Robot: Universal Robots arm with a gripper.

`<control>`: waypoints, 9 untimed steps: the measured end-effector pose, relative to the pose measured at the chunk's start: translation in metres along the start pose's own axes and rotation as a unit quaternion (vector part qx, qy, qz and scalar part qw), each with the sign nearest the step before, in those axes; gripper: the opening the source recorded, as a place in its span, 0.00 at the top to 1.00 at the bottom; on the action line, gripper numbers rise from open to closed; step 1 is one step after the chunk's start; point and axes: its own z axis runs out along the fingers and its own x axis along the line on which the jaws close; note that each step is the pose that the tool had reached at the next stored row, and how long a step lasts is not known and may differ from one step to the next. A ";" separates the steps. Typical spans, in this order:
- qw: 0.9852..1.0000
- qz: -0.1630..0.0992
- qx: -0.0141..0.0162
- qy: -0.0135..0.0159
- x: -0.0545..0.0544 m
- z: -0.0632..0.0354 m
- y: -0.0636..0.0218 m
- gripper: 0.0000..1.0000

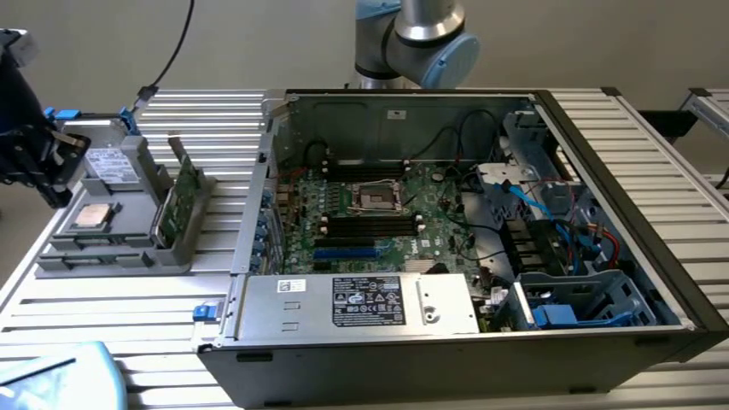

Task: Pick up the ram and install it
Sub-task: 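Pick up the ram and move it above insertion slot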

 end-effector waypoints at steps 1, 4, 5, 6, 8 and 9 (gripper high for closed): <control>1.000 -0.009 0.001 0.000 0.000 0.0006 -0.0001 0.89; 0.999 -0.036 0.002 0.002 0.000 0.0024 -0.0001 0.89; 0.999 -0.045 0.003 0.002 0.000 0.0030 -0.0001 0.89; 0.999 -0.054 0.004 0.003 0.000 0.0036 -0.0001 0.89; 0.997 -0.072 0.005 0.004 0.000 0.0047 -0.0002 0.89; 0.997 -0.081 0.006 0.004 0.000 0.0052 -0.0002 0.89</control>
